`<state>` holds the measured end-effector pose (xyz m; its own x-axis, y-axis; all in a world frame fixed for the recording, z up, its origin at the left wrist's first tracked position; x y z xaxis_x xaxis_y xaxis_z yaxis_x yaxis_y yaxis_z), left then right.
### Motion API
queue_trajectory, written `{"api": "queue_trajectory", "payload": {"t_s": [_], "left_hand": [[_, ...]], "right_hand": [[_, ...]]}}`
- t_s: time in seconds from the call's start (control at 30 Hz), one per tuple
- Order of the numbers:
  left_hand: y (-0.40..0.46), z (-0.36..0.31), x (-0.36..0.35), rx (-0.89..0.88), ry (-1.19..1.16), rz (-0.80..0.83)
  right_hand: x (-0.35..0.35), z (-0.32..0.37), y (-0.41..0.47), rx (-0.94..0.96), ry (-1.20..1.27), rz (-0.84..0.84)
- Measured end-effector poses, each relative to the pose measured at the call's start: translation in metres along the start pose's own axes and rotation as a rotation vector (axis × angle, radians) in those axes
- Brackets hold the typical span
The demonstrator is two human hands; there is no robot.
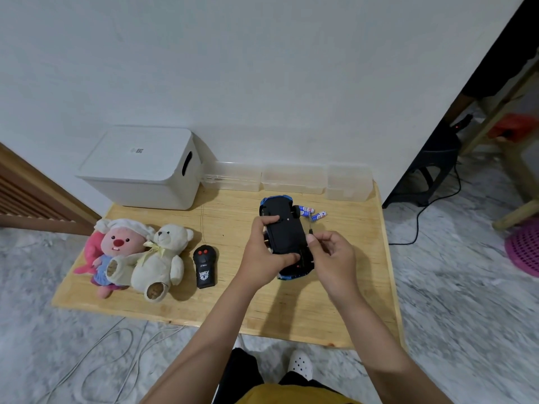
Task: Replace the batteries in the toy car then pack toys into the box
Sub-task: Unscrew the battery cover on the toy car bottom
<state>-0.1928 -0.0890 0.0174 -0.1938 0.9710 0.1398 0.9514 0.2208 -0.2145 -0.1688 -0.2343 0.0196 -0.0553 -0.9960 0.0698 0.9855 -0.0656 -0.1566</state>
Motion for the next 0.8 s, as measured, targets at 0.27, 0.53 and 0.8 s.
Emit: {"api": "queue_trajectory", "payload": {"t_s": [0.27,0.53,0.8], "left_hand": [[-0.009,-0.034,-0.003,-0.032,-0.182,0.060],[-0.018,-0.053,-0.006,-0.120,-0.166,0.027],[-0.024,-0.065,-0.010,-0.165,-0.249,0.029]], "right_hand": [[0.009,0.051,-0.005,0.324,-0.019,-0.088],[0.014,0.079,-0.006,0.350,0.214,-0.095],[0.008,0.084,-0.014,0.493,0.170,-0.107]]}}
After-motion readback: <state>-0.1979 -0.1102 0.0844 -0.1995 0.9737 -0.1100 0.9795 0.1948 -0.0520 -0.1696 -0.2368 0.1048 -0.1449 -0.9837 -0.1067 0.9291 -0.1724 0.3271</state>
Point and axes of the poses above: each hand's wrist, its own y-axis towards the middle knuckle, its own x-axis out of the back of the hand, z = x × y, the point moved 3 cm from there along y, towards the middle knuckle
